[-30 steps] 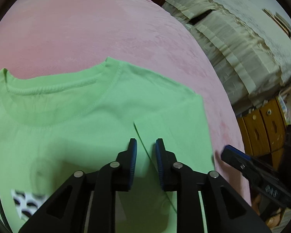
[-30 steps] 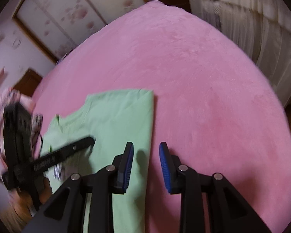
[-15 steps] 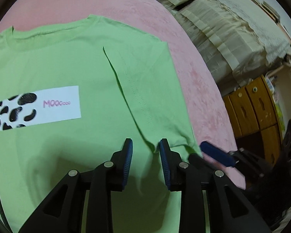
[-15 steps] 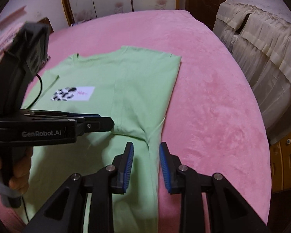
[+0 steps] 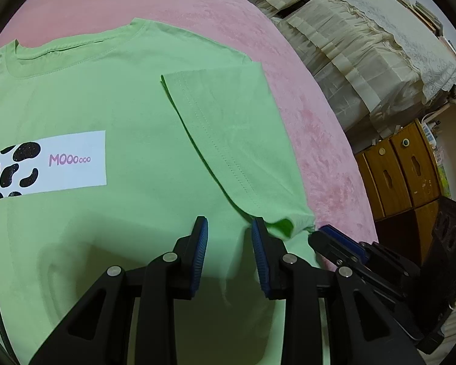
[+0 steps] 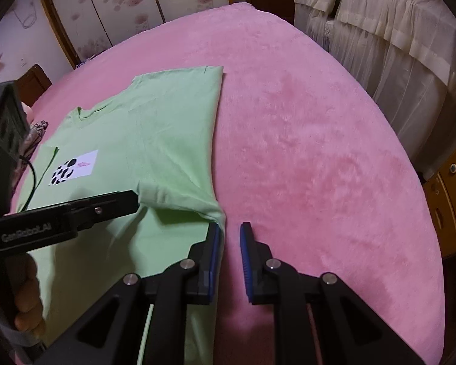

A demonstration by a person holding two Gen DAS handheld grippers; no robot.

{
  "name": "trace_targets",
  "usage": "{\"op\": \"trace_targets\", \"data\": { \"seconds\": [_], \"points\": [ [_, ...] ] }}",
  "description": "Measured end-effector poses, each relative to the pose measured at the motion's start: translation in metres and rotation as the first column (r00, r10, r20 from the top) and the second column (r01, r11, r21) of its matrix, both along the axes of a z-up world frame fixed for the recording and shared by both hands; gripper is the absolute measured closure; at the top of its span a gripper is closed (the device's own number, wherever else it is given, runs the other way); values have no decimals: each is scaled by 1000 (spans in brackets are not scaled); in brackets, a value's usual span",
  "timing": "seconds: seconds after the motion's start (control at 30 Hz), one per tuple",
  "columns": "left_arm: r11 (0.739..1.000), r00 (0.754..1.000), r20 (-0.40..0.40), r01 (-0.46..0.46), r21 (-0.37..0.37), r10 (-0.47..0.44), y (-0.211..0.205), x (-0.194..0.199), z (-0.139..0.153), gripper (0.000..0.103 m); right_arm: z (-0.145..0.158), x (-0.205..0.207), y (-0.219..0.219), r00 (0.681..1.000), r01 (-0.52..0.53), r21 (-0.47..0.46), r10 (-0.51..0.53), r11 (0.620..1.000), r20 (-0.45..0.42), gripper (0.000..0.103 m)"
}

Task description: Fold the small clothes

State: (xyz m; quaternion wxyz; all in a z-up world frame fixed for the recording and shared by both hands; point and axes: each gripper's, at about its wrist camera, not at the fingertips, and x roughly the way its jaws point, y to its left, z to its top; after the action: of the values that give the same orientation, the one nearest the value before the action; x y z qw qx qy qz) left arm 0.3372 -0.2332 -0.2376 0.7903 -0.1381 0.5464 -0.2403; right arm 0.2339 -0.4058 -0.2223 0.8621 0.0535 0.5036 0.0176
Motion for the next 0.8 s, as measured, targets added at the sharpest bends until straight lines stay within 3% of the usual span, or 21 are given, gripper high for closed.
{"op": "trace_targets", "data": {
  "seconds": [0.3, 0.53, 0.8],
  "points": [
    [996, 998, 1, -62, -64, 62, 31, -8, 6, 73, 30, 4, 22, 991, -53, 54, 46, 997, 129, 89],
    [995, 997, 13, -81, -51, 81, 46, -18, 5, 72, 9, 22, 51, 986, -138, 36, 133, 990, 100, 89],
    [998, 996, 49, -68, -2, 68, 62, -36, 10, 69, -5, 10, 65, 984, -179, 104, 177, 978, 24, 89]
  ]
}}
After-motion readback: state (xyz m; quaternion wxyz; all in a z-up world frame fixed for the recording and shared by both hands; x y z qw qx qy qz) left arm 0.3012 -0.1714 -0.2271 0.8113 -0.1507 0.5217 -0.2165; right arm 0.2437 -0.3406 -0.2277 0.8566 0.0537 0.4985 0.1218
